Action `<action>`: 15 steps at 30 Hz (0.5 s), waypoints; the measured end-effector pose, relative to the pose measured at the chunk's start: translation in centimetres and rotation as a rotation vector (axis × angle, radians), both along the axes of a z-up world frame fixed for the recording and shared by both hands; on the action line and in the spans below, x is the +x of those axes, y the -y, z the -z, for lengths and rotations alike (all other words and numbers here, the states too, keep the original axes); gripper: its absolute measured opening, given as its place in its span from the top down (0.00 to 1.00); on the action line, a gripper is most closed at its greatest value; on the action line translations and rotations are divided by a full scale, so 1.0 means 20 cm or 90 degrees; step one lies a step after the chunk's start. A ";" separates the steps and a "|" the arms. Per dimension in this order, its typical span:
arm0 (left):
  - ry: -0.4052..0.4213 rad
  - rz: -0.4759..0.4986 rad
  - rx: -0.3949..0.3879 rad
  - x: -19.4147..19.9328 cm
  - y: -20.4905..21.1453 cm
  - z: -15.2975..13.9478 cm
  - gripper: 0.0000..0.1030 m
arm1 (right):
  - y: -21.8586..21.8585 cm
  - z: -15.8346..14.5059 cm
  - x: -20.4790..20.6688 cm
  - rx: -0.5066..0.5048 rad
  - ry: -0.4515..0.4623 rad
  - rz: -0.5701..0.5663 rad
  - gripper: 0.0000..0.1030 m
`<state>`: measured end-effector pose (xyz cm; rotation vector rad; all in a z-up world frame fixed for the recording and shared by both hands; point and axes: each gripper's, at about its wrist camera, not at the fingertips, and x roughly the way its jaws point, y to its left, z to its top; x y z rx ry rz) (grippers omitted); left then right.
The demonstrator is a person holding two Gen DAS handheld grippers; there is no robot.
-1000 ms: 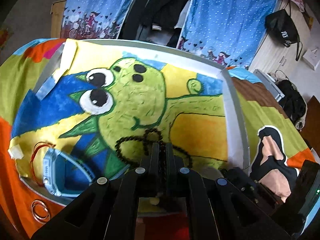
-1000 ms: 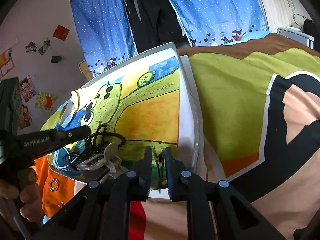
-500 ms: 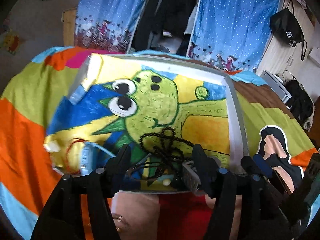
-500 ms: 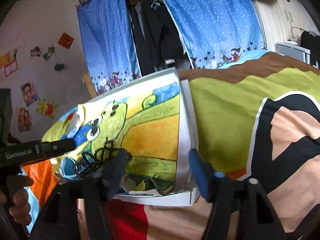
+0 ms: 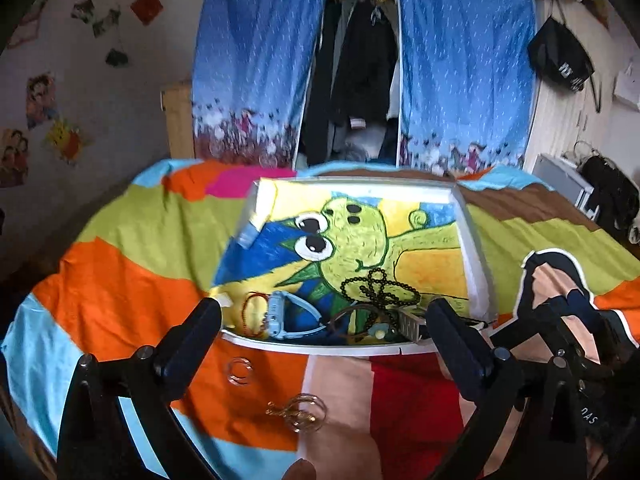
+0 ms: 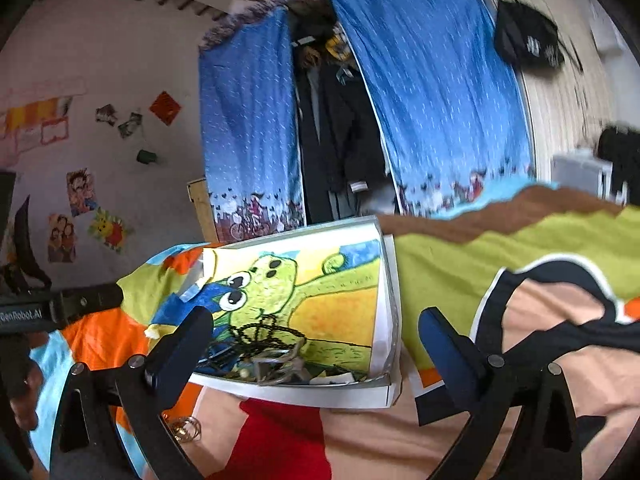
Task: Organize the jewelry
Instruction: 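Lift both tools up and away from the tray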
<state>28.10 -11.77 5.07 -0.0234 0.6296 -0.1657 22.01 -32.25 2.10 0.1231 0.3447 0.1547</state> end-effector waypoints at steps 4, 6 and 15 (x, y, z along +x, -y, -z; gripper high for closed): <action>0.021 0.006 -0.015 -0.19 -0.09 -0.01 0.02 | -0.07 -0.05 -0.15 -0.008 0.023 -0.008 0.00; 0.024 0.005 -0.023 -0.27 -0.14 -0.01 0.02 | -0.09 -0.07 -0.23 -0.006 0.027 -0.003 0.00; 0.031 -0.005 -0.050 -0.59 -0.29 0.00 0.02 | -0.16 -0.09 -0.50 0.004 0.031 0.003 0.00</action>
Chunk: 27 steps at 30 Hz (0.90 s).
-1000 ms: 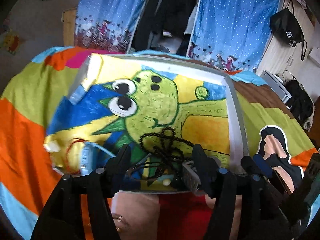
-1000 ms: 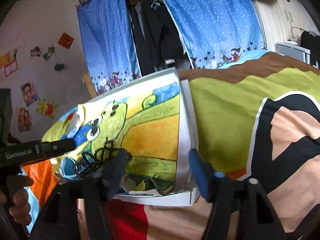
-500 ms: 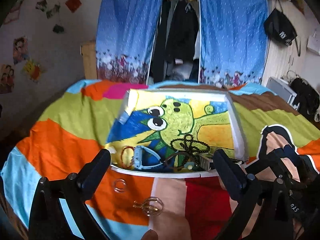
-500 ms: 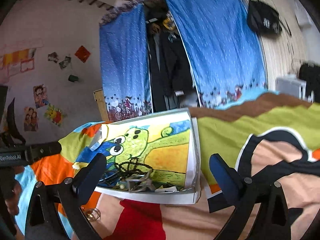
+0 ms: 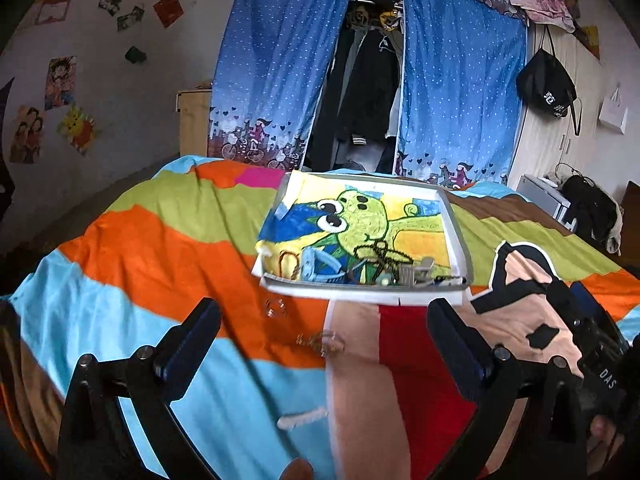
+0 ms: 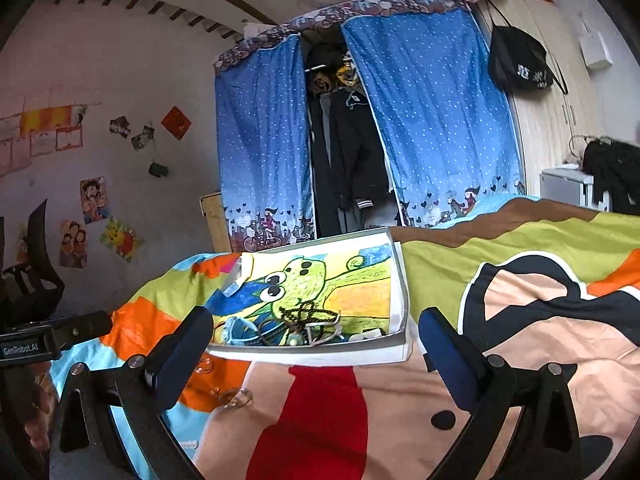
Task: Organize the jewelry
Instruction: 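Lift both tools up and away from the tray, then reach down and grasp the white plastic hair clip with the left tool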
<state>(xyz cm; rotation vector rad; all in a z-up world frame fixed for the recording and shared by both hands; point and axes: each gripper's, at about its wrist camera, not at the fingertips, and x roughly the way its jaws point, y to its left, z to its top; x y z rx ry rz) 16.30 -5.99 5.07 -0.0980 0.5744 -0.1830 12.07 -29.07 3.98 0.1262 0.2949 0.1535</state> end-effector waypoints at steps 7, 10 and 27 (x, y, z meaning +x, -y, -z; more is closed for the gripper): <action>-0.006 -0.002 0.008 -0.17 -0.09 0.04 0.02 | -0.12 0.02 -0.13 -0.028 -0.022 -0.018 0.00; -0.031 0.006 0.004 -0.23 -0.14 0.08 0.02 | -0.15 0.04 -0.20 -0.033 -0.036 -0.026 0.00; -0.150 -0.027 0.002 -0.39 -0.33 0.35 0.02 | -0.22 0.15 -0.33 -0.046 -0.153 0.014 0.00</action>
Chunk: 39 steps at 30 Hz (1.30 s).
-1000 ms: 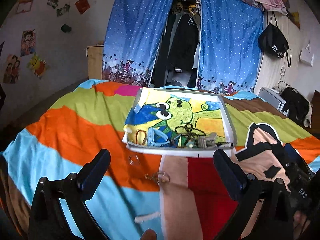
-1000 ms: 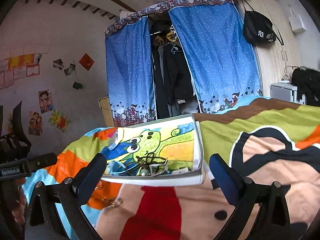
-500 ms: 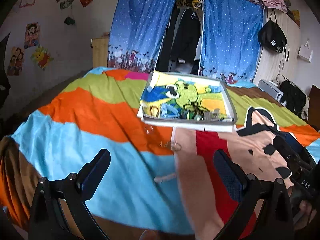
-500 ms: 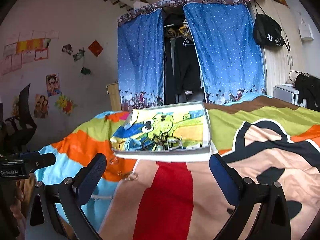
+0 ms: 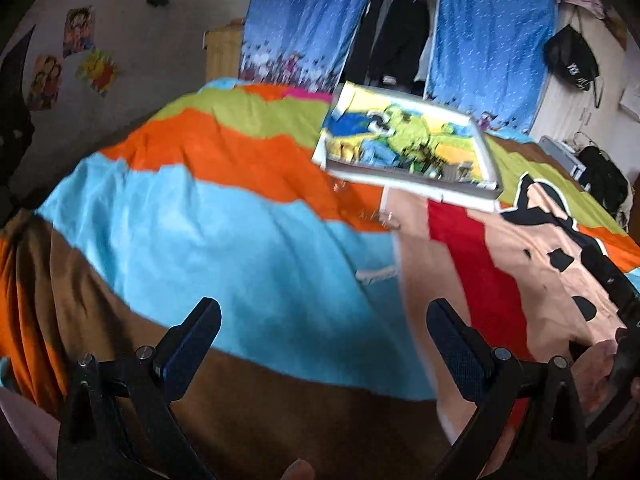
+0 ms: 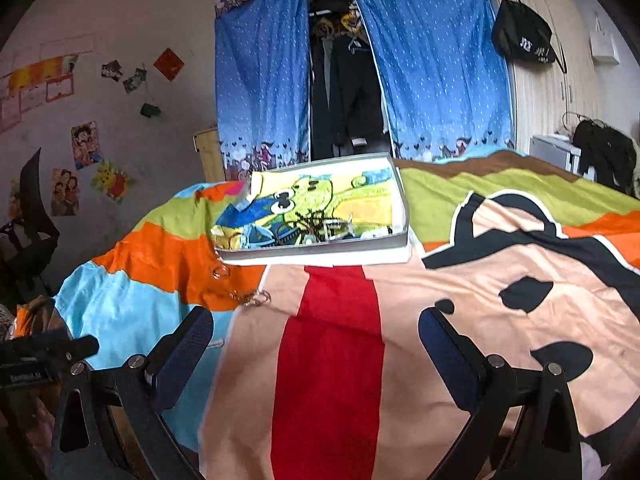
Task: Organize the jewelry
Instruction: 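Reach down and grasp the white plastic hair clip with the left tool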
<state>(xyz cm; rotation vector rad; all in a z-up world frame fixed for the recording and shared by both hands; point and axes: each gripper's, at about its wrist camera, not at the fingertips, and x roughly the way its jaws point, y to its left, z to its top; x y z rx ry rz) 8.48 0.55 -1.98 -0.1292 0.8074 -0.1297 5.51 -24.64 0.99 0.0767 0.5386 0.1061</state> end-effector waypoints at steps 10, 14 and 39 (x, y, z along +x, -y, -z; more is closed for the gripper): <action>-0.025 0.014 0.024 0.03 0.03 0.06 0.02 | -0.02 0.09 0.08 -0.008 -0.077 -0.002 0.00; -0.041 0.012 0.034 0.05 0.03 0.09 0.02 | -0.03 0.12 0.11 -0.011 -0.104 -0.005 0.00; -0.085 0.171 0.028 0.33 0.18 0.24 0.03 | 0.19 0.25 0.49 0.163 -0.228 -0.087 0.00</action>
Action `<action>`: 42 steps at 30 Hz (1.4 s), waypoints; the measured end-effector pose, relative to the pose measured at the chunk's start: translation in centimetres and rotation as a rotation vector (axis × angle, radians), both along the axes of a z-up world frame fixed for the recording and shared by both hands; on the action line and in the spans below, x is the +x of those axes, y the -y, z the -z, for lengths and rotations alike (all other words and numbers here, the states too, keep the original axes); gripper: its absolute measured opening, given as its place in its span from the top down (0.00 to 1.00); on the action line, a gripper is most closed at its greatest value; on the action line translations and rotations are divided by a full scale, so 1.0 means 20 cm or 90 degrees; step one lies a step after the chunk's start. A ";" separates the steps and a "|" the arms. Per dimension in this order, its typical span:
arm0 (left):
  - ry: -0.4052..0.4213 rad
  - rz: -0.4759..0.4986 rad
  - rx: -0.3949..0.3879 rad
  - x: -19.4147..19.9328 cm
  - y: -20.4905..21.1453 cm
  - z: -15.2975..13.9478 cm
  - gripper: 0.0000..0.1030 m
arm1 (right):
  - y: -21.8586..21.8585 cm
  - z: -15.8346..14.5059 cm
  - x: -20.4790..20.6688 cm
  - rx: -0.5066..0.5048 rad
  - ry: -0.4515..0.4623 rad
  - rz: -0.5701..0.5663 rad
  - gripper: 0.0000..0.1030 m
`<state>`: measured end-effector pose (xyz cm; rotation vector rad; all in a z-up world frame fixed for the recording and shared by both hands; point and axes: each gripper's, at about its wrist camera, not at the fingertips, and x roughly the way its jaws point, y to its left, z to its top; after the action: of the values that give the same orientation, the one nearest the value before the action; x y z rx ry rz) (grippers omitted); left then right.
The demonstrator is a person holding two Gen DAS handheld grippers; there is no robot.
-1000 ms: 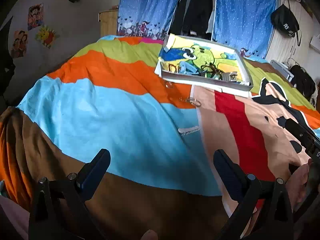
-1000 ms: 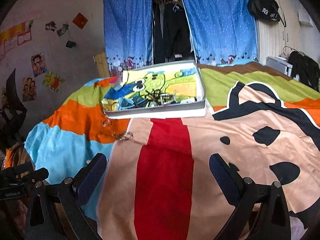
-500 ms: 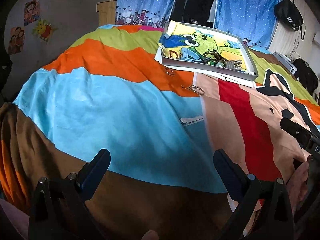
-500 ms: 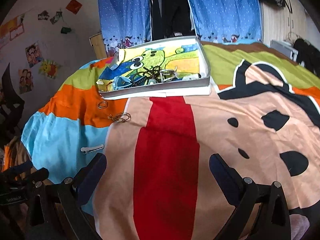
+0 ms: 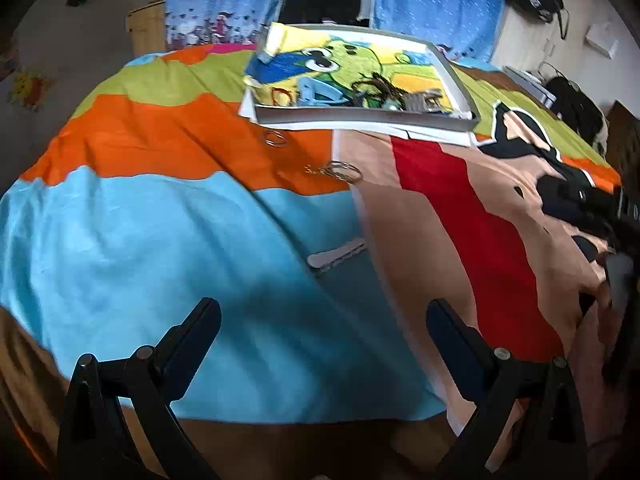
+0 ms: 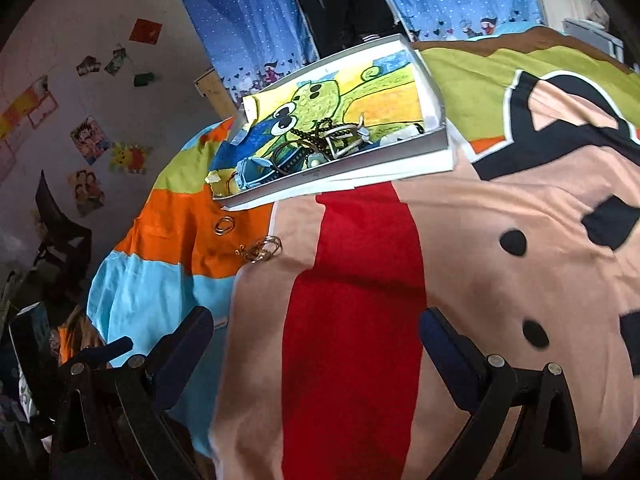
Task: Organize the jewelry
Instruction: 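Reach down and grasp the white plastic hair clip with the left tool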
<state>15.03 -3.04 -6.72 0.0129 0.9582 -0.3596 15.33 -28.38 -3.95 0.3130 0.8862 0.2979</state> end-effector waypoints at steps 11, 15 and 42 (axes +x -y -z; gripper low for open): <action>-0.003 0.064 0.001 0.06 0.08 0.07 0.31 | 0.07 0.06 0.14 0.061 -0.016 -0.039 0.00; 0.012 0.086 0.024 0.08 0.12 0.09 0.31 | 0.02 0.08 0.19 0.045 -0.011 -0.081 0.00; 0.003 -0.038 0.002 0.42 0.06 0.28 0.90 | -0.37 0.33 0.48 -0.113 0.036 -0.260 0.00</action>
<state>23.45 -4.25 -12.28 -0.0121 0.9518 -0.3026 24.83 -21.07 -10.58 -0.0449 0.9099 0.5983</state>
